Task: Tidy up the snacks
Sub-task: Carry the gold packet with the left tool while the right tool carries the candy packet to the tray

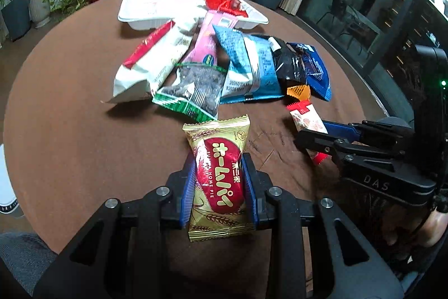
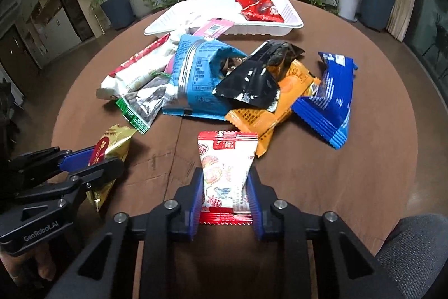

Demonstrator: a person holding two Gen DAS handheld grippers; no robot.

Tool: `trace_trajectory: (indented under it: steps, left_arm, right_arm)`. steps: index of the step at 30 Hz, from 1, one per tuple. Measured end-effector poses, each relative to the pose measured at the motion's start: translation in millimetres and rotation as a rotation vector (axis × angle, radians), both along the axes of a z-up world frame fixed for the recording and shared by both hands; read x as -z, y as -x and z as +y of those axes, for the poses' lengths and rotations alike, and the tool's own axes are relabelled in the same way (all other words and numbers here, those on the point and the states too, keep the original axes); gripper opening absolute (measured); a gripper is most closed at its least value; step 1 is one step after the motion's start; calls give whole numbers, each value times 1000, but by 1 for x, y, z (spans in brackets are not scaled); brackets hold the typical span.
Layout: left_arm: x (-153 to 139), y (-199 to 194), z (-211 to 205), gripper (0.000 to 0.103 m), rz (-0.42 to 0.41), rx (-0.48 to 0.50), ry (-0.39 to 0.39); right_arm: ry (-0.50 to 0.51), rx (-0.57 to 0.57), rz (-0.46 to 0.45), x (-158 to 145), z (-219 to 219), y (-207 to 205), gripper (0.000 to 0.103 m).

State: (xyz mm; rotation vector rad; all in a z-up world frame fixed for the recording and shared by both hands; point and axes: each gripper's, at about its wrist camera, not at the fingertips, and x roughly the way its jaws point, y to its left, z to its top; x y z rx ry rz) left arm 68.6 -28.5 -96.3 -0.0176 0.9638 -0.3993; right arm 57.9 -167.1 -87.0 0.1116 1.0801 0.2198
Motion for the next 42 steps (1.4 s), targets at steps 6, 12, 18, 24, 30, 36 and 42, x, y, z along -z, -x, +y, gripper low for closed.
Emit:
trace_trajectory:
  steps: [6,12,18,24,30,36,42]
  left_arm:
    - [-3,1,0,29,-7,-2,0]
    - [-8,-3,8,29,0,-16,58]
    - [-28,-20,33,29,-12,-62,125]
    - [-70,-68,78,29,-77,-141,195]
    - [-111,-118,116,29,-155,-213,175]
    - [-138,-175,126,29,-181,-216,159]
    - [-165,-245,96,29,-200,-143,107]
  right_arm:
    - [-47,18,-22,-10,-12,0,32]
    - [-127,52,-2,-14,-30,-2,32]
    - [-255,140,4,-26,-75,-13,31]
    - [-253,278,-113,-65,-142,-42,31]
    - [-237,407,-205,-95,-203,-83,31]
    - [-263,363,-247,-111,-197,-140,31]
    - [-292,173,-280,-135,-130,-213,32]
